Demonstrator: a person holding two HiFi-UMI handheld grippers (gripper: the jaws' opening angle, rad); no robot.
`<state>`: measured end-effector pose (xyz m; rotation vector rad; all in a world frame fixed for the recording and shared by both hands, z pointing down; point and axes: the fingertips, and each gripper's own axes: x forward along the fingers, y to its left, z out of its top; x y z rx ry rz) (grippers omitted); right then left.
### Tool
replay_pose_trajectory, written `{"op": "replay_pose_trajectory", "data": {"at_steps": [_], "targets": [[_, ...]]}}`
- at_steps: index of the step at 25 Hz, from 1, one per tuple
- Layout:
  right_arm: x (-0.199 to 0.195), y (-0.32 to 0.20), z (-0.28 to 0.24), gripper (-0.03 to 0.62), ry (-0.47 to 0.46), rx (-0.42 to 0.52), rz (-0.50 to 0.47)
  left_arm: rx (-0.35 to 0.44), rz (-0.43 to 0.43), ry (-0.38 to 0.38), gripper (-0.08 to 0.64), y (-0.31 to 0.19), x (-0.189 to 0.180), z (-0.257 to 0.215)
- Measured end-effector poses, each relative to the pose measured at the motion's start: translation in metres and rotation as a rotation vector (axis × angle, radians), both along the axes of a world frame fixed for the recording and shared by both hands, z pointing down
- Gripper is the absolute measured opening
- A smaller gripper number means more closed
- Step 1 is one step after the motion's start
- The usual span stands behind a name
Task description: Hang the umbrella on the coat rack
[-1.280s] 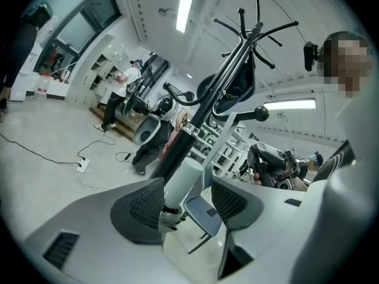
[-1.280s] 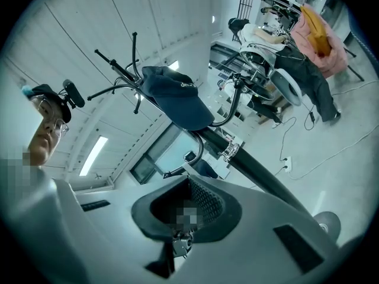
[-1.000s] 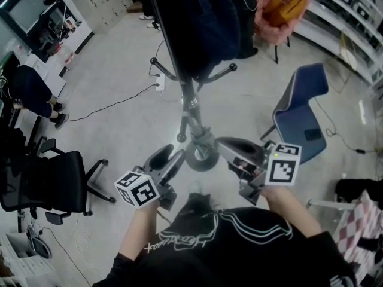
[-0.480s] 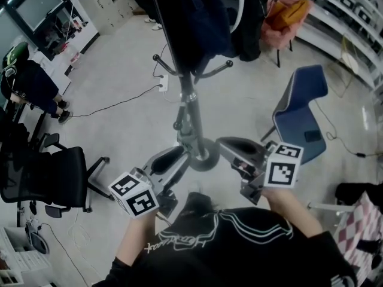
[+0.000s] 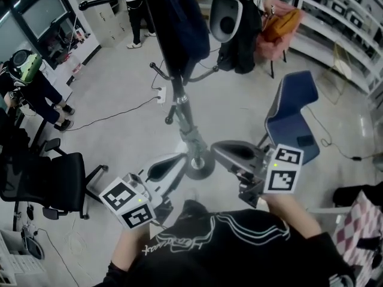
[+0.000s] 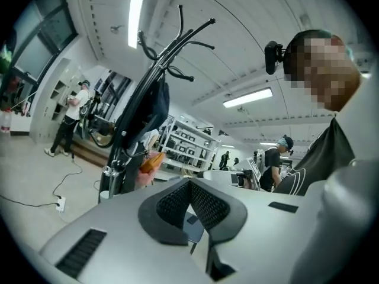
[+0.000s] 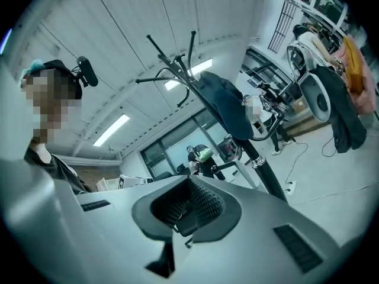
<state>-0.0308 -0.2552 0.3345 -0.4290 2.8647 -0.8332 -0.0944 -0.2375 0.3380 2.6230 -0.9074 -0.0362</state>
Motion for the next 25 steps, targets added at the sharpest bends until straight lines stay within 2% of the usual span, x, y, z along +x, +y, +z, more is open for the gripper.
{"op": "replay_pose_trajectory", "data": {"at_steps": [12,17,25], "targets": [[0.014,0.054,-0.028,0.014,0.053,0.153,-0.075,0.093,0.021,0.017,-0.002,0.037,0.024,-0.031],[0.018,0.059,-0.033,0.014,0.051,0.165,-0.076,0.097,0.016,0.004,-0.002,0.044,0.03,-0.035],[0.017,0.061,-0.035,0.014,0.05,0.18,-0.082,0.09,-0.013,0.027,-0.002,0.043,0.025,-0.04]]}}
